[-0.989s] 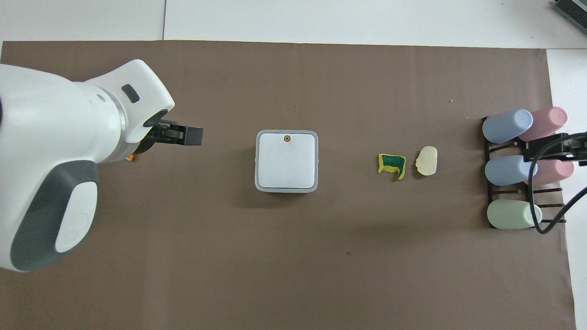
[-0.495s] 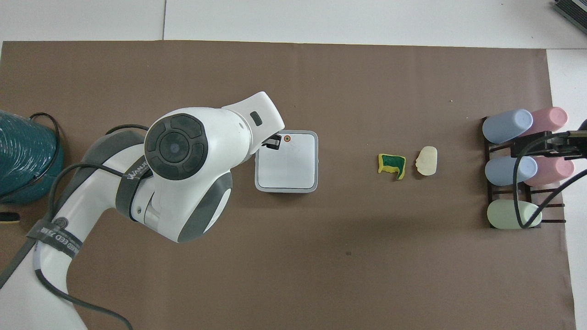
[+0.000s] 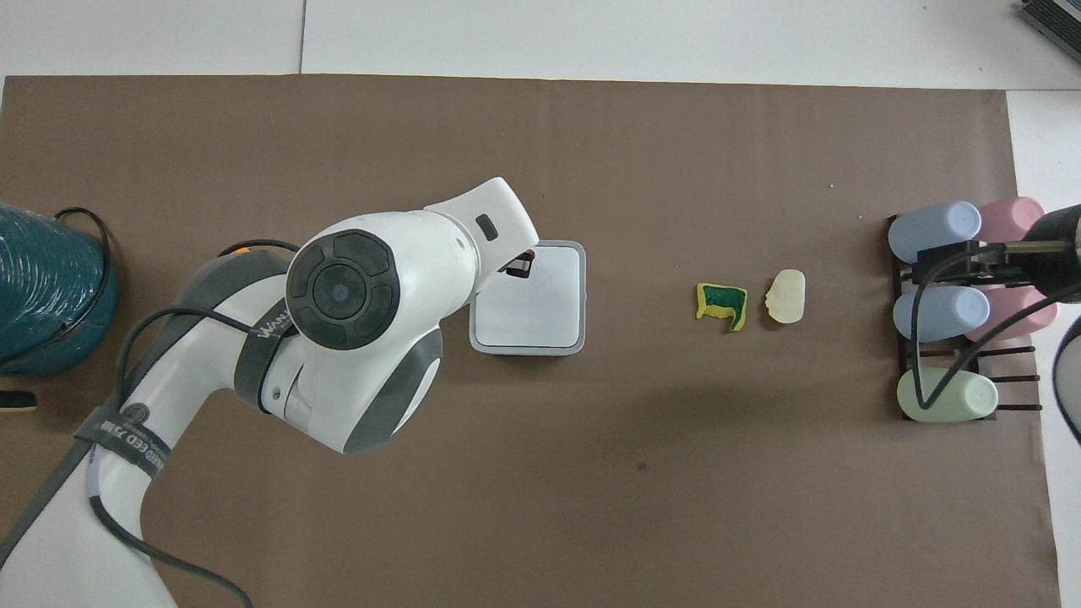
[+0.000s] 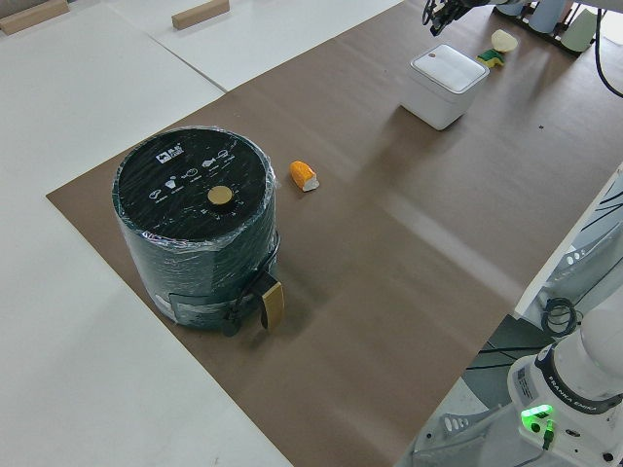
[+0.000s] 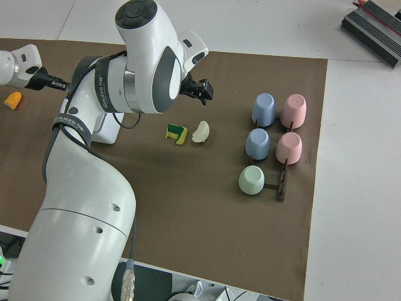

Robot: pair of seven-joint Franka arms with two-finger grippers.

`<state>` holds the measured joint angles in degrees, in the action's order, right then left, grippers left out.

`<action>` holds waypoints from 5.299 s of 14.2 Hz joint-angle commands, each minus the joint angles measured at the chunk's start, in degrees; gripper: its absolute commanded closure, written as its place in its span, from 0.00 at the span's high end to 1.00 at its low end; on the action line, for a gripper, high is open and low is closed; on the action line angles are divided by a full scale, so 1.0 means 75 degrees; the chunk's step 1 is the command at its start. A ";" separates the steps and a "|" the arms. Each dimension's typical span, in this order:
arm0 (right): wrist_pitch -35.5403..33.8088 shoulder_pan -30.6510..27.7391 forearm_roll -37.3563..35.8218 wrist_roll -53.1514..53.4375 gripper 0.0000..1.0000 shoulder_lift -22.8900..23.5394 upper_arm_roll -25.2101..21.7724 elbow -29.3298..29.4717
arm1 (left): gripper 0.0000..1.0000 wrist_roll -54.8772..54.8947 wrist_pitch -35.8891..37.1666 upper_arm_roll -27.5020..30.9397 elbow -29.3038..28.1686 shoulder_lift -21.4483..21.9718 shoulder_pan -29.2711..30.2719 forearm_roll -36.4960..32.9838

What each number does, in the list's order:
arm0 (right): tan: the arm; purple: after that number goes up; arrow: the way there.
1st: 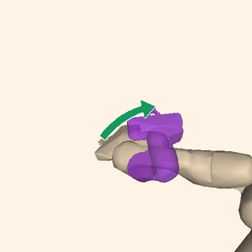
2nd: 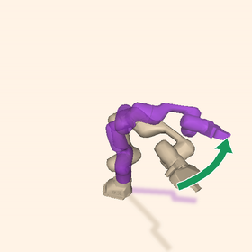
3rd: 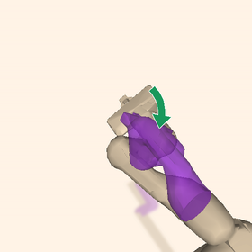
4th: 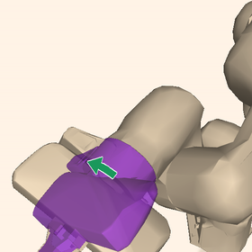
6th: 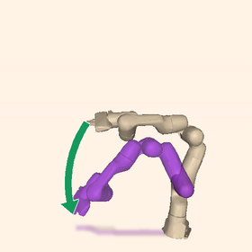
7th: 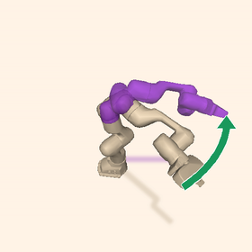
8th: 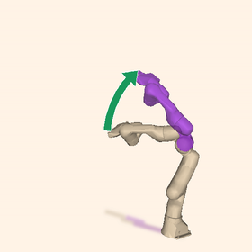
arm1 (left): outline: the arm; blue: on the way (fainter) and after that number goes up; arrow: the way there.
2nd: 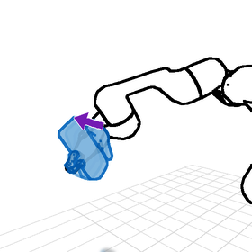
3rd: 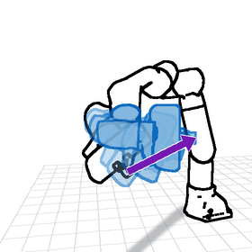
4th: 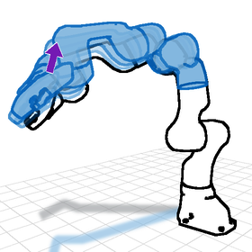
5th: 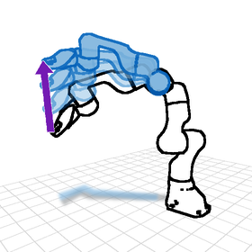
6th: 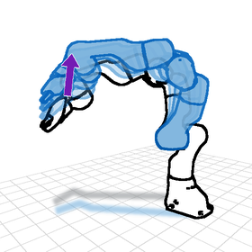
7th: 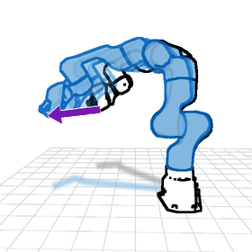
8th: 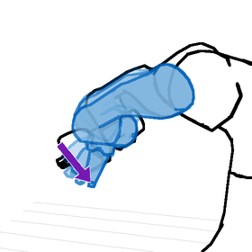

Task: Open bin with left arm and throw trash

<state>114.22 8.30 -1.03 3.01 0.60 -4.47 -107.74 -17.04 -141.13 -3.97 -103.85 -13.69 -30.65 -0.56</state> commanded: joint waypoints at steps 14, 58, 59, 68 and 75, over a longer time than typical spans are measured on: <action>0.2839 0.0078 0.0126 -0.0552 1.00 0.1349 -0.0026 -0.1535 | 0.00 -0.0177 0.1236 0.0142 0.0148 -0.0135 -0.0472 0.0086; 0.2290 0.3089 0.3431 0.5681 1.00 0.2474 0.0220 0.1158 | 0.82 0.5332 -0.1526 0.0142 -0.2524 -0.0097 0.4544 0.0086; 0.2302 0.3089 0.3419 0.5681 1.00 0.2474 0.0209 0.1205 | 0.63 0.5296 -0.1526 0.0142 -0.2536 -0.0086 0.4544 0.0086; 0.2067 0.1310 0.1696 0.1212 1.00 0.1749 0.0127 0.0271 | 0.00 0.4559 -0.0684 0.0131 -0.2431 0.0534 0.4135 0.0086; 0.3074 0.0629 0.0958 0.0127 1.00 0.1701 0.0127 -0.1499 | 0.00 0.1831 0.1591 0.0119 -0.0381 0.0501 0.2378 0.0098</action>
<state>134.17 13.94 7.80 4.51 15.72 -4.22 -113.69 1.52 -131.40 -3.98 -110.51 -7.93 -9.21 -0.49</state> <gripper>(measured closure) 0.000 0.661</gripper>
